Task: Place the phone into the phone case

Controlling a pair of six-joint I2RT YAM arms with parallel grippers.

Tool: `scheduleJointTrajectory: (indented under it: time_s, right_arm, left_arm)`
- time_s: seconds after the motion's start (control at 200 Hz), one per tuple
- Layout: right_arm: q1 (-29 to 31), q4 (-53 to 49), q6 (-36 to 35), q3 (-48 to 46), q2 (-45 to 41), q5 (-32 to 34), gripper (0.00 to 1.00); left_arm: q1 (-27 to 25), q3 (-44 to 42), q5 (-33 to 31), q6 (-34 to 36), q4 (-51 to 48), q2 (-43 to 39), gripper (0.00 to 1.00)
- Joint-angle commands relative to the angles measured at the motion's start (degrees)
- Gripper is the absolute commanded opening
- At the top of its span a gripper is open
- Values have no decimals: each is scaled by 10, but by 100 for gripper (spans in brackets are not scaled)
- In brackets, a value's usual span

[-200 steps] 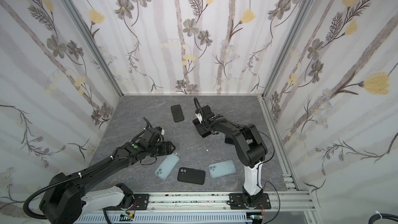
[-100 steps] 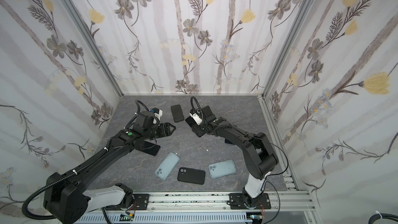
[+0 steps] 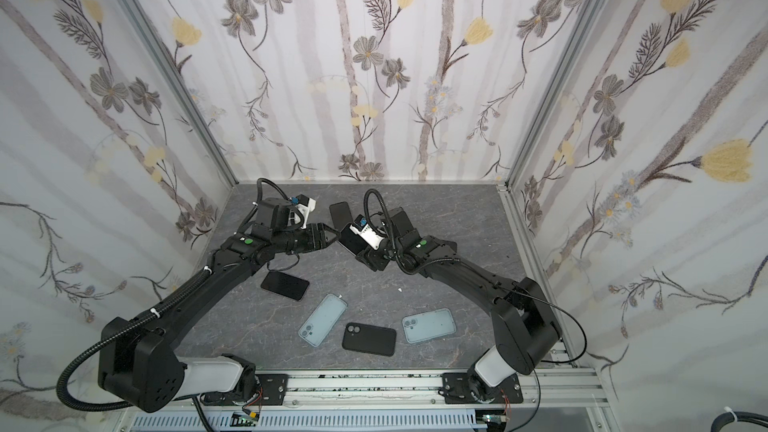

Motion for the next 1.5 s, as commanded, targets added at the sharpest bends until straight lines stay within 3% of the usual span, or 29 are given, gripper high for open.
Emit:
scheduleJointTrajectory:
  time_s: [0.0,0.255,0.619,0.734,0.909,1.039,1.184,1.364,1.494]
  right_arm:
    - [6,37,-23,-4,-14,-38,52]
    - [20,42,-35,-2,-20,-57,52]
    - [28,49,-35,3,-24,-48,52]
    - [29,52,-35,4,-24,-44,52]
    - [32,56,-30,7,-22,-23,57]
    - [33,64,-10,11,-30,-9,84]
    - [32,86,36,21,-56,15,100]
    - [30,135,103,13,-123,51,100]
    - [22,232,159,-35,-195,70,100]
  left_arm:
    - [0,-3,34,2,15,0,62]
    - [0,-11,87,-12,25,-3,41]
    - [1,-24,114,-20,28,-19,22]
    - [1,-31,108,-20,36,-25,0]
    - [1,-57,75,-40,72,-42,0]
    - [1,-71,59,-54,106,-79,0]
    - [2,-80,33,-78,156,-114,0]
    - [5,-85,0,-112,266,-155,0]
    - [6,-71,-24,-119,392,-159,0]
